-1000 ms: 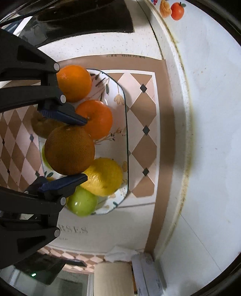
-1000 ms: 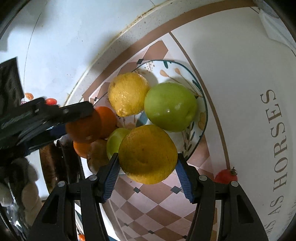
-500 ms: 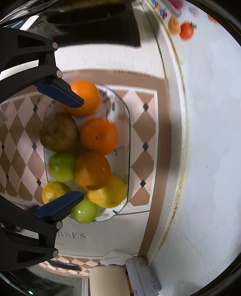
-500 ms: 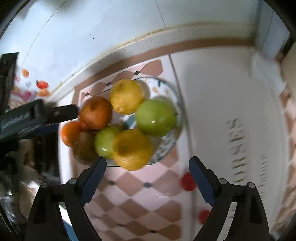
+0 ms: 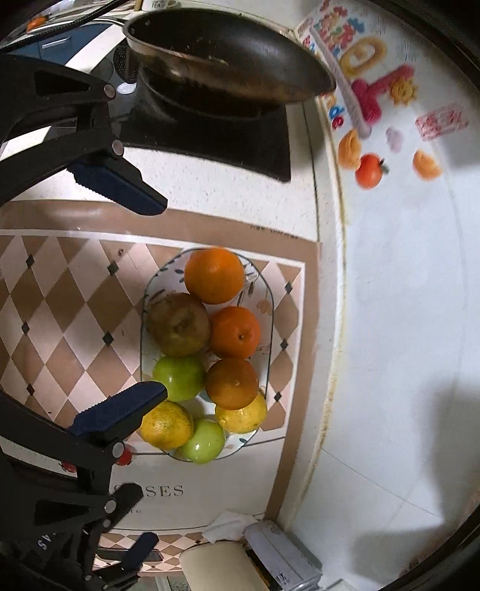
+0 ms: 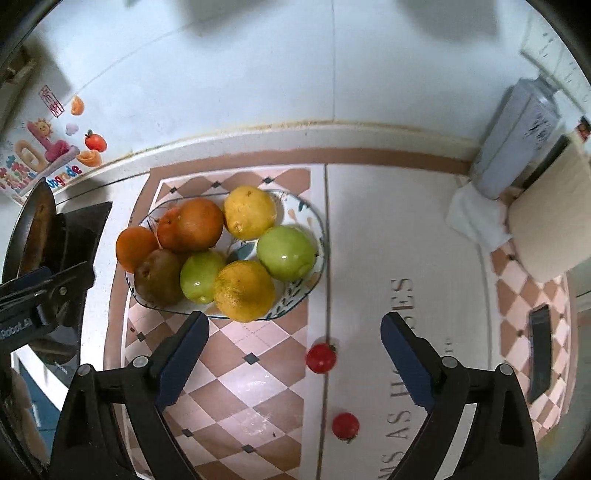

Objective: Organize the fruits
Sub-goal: 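Lift both tools back from the plate, then grasp a red cherry tomato with the right tool while the left tool grasps another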

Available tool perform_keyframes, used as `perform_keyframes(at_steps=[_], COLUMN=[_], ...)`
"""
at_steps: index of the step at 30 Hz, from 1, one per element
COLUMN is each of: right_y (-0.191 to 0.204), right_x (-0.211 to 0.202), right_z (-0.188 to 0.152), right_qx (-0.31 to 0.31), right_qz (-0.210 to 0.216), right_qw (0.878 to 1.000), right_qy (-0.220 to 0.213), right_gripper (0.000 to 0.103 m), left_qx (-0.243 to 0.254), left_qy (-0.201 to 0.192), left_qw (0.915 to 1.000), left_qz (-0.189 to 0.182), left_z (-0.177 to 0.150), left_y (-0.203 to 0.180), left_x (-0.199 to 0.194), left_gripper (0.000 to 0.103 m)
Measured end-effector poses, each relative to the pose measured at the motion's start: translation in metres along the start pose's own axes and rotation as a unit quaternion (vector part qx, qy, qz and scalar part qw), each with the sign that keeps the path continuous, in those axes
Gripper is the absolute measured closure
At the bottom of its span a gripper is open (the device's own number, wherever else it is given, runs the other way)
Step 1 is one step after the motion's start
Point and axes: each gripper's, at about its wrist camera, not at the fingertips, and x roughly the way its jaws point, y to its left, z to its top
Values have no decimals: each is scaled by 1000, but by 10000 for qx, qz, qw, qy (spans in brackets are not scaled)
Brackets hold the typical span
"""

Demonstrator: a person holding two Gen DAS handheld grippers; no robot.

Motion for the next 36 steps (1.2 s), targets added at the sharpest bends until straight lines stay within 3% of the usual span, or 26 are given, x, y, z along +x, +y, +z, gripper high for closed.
perform_keyframes(at_steps=[21, 30, 36], right_y=[17, 35, 40], right_x=[-189, -238, -247], right_z=[-87, -119, -130], right_qx=[-90, -85, 87], right_qz=[-103, -61, 119], right_qw=[9904, 9851, 9840], right_qy=[-1373, -1719, -1778], right_gripper=[7, 3, 0], left_qx=[212, 362, 421], left_qy=[-1379, -1736, -1751], left_qw=[9899, 9837, 9830], left_qz=[-253, -303, -352], left_z=[-86, -120, -131], left_y=[8, 16, 22], left_x=[-158, -200, -207], left_gripper=[11, 11, 11])
